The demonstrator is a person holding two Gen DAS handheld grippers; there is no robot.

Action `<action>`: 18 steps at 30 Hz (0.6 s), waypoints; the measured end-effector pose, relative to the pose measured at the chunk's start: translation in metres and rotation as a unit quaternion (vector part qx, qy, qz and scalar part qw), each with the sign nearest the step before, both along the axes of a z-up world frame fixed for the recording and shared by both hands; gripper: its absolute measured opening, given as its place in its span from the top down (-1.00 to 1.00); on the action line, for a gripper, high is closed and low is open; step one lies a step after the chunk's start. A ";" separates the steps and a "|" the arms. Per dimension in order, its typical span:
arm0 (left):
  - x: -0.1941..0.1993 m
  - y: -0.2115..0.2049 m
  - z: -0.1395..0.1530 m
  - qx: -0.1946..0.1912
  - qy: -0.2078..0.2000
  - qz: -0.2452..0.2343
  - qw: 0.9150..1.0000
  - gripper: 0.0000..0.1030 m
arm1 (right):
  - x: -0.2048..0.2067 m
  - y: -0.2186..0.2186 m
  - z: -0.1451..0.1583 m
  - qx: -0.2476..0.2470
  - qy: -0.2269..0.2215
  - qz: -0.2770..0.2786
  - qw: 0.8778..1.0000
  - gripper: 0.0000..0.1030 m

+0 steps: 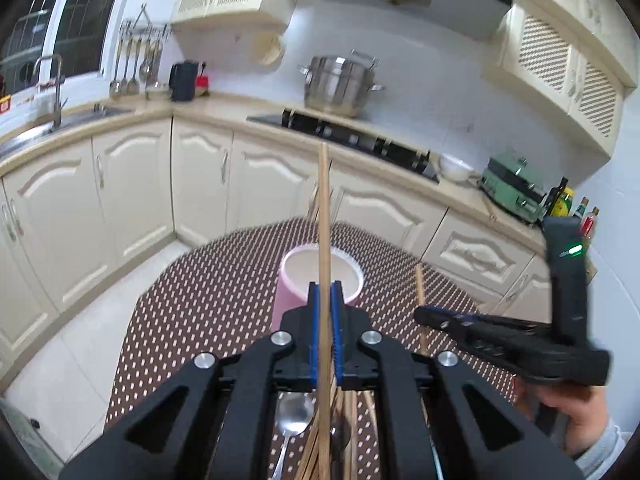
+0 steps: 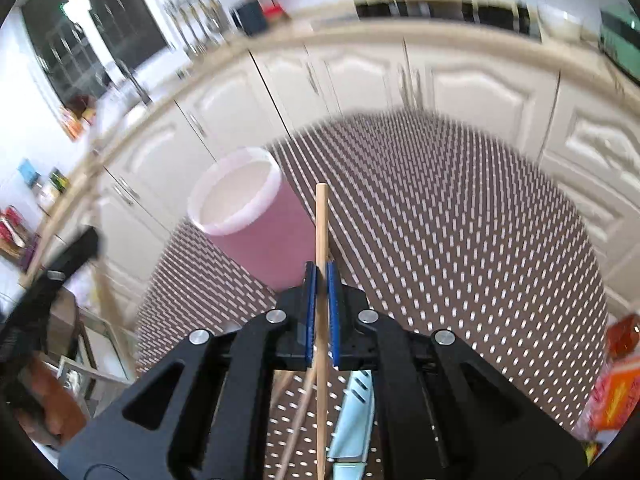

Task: Organize utensils
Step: 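Lift chopsticks and drop them into the pink cup with both grippers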

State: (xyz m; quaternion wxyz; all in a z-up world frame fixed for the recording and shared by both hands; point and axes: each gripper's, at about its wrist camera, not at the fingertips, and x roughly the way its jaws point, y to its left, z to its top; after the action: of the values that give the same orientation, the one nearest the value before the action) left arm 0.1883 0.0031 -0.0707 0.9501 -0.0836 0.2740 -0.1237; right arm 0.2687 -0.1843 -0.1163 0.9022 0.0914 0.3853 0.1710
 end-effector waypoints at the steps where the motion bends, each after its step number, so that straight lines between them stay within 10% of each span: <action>1: 0.000 -0.002 0.003 -0.003 -0.007 -0.001 1.000 0.89 | -0.002 -0.001 0.007 0.006 -0.015 0.001 1.000 0.88; 18: 0.041 -0.009 0.056 -0.049 -0.162 0.033 0.985 0.89 | -0.017 -0.013 0.121 0.078 -0.284 -0.023 0.955 0.88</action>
State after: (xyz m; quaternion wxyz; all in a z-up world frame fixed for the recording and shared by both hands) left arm 0.2293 -0.0062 -0.0151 0.9802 -0.1183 0.1074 -0.1172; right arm 0.2521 -0.1972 0.0051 0.9682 0.1182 0.0959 0.1986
